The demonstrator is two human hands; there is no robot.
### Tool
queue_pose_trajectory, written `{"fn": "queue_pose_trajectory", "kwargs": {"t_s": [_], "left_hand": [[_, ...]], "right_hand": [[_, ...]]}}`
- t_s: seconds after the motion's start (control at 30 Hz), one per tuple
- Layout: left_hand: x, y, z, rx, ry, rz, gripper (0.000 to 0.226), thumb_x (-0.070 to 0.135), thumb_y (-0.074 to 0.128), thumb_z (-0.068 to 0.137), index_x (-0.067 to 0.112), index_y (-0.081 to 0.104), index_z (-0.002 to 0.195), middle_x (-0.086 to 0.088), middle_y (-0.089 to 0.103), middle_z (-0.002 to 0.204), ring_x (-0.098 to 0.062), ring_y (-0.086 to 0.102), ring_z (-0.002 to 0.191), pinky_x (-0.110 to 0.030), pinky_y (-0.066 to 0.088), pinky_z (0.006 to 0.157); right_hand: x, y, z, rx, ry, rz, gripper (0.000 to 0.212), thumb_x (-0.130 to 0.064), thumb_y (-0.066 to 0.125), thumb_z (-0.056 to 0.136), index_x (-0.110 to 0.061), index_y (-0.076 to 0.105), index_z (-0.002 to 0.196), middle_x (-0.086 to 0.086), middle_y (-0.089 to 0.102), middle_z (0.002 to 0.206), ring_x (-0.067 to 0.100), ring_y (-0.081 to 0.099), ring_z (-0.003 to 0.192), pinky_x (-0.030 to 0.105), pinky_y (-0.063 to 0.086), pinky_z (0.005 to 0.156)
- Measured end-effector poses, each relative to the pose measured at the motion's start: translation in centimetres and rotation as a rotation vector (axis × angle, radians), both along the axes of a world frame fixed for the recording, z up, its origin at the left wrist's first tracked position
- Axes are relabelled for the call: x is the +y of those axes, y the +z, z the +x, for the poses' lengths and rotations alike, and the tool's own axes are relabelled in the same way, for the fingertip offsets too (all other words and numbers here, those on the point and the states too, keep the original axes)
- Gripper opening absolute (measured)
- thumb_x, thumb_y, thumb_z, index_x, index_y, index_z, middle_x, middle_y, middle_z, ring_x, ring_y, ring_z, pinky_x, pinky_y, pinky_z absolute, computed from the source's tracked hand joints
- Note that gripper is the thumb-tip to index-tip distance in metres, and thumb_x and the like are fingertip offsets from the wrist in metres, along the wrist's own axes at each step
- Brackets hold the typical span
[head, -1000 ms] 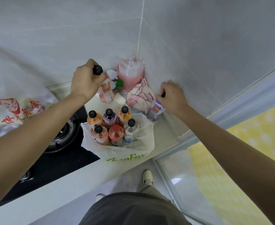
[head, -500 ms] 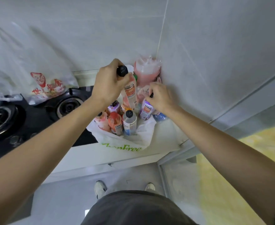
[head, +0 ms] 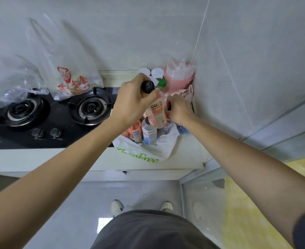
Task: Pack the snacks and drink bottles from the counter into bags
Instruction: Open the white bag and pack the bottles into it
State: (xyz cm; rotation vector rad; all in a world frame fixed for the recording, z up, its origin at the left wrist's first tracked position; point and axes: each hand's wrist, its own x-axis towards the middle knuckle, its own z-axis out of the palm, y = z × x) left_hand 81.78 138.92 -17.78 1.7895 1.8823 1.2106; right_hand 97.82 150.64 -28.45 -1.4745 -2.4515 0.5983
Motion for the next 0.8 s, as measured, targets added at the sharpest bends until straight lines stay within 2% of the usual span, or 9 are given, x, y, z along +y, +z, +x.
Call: {"fn": "queue_pose_trajectory", "kwargs": {"t_s": [0.17,0.3,0.4,0.5,0.7,0.8], "left_hand": [[-0.4,-1.4,0.5,0.017,-0.03,-0.05,0.022,0.031,0.072,0.091,0.012,0.06,0.093,0.0,0.061,0.072,-0.011,0.049,0.062,-0.029,0.042,0.059],[-0.8,-3.1,0.9,0.046,-0.058,-0.094,0.025,0.032,0.073,0.091,0.011,0.061,0.095,0.001,0.064,0.075,-0.014,0.055,0.065,-0.032,0.048,0.063],[-1.0,-4.7,0.9,0.059,-0.107,-0.151,0.027,0.037,0.072,0.088,0.013,0.061,0.095,0.001,0.067,0.078,-0.02,0.062,0.071,-0.042,0.052,0.067],[-1.4,-6.4,1.1,0.078,-0.134,-0.182,0.025,0.031,0.074,0.088,0.011,0.061,0.096,-0.001,0.067,0.08,-0.02,0.062,0.072,-0.046,0.051,0.068],[-1.9,-10.5,0.8,0.141,-0.153,-0.276,0.024,0.028,0.073,0.089,0.014,0.056,0.097,0.0,0.064,0.081,-0.021,0.059,0.072,-0.044,0.049,0.062],[-2.3,-12.3,0.6,0.181,-0.156,-0.303,0.023,0.029,0.075,0.089,0.021,0.053,0.096,0.006,0.058,0.081,-0.018,0.053,0.071,-0.037,0.042,0.059]], "right_hand": [[0.9,-1.3,0.3,-0.015,0.019,-0.038,0.016,-0.027,0.069,0.081,-0.019,0.055,0.075,0.002,0.061,0.082,0.024,0.061,0.074,0.033,0.039,0.058],[1.4,-2.1,0.2,-0.034,0.031,-0.025,0.011,-0.028,0.071,0.083,-0.023,0.061,0.08,-0.002,0.062,0.09,0.02,0.062,0.081,0.033,0.042,0.062],[1.7,-2.4,0.3,-0.028,0.047,-0.017,0.011,-0.026,0.075,0.085,-0.024,0.065,0.084,-0.001,0.063,0.1,0.021,0.061,0.089,0.036,0.047,0.074],[1.8,-3.0,0.3,-0.014,0.067,-0.039,0.017,-0.025,0.081,0.084,-0.024,0.064,0.084,0.0,0.063,0.102,0.023,0.063,0.091,0.042,0.053,0.082],[1.3,-3.8,0.5,-0.005,0.104,-0.076,0.021,-0.031,0.079,0.087,-0.029,0.058,0.083,-0.003,0.058,0.11,0.023,0.061,0.103,0.049,0.054,0.086],[1.1,-4.1,0.5,0.009,0.107,-0.051,0.022,-0.032,0.078,0.088,-0.031,0.057,0.083,-0.006,0.057,0.109,0.022,0.062,0.1,0.05,0.055,0.084]]}}
